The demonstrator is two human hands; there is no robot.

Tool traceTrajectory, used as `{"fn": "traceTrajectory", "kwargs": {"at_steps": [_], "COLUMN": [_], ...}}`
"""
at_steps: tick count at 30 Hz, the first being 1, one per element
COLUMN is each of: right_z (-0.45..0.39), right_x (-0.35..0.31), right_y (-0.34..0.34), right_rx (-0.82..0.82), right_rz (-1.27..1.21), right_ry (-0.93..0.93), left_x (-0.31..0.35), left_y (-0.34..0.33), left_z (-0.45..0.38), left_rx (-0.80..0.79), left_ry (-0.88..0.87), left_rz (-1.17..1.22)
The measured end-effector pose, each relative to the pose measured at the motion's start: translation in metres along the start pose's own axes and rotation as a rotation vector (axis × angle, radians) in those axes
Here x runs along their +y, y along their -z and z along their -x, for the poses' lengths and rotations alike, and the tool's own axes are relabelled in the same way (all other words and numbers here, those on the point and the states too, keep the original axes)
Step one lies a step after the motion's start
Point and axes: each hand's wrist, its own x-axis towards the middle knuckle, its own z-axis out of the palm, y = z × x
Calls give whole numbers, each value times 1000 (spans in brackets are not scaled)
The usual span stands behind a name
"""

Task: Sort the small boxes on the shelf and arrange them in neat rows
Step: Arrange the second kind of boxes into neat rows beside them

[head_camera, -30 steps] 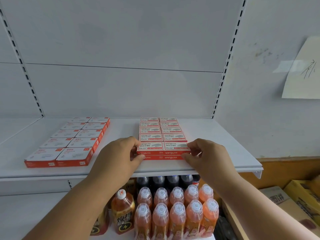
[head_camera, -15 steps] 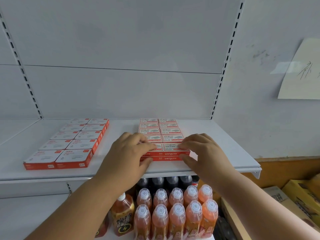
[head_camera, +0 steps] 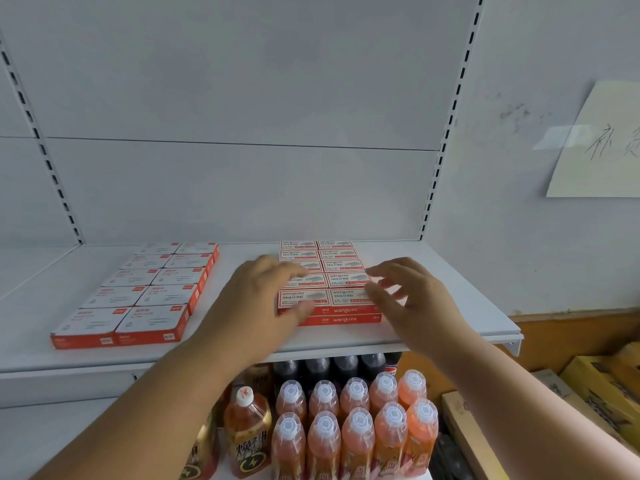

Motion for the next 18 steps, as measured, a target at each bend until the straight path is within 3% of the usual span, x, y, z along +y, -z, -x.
{"fn": "traceTrajectory", "kwargs": {"at_steps": [2,6,18], "right_z": [-11,-23,-20], "right_x": [-3,-5,-4], "right_y": [0,-5,-9], "right_rx": [-42,-135,-69], "right_rz": [-56,-78,-91], "right_ry": [-145,-337,-326], "left_x": [-3,-7,-9], "left_y": [4,-1,-4], "left_z": [-7,-17,-19], "left_rx": [43,-59,4], "left_ry": [115,298,387], "left_rz": [38,153,286]}}
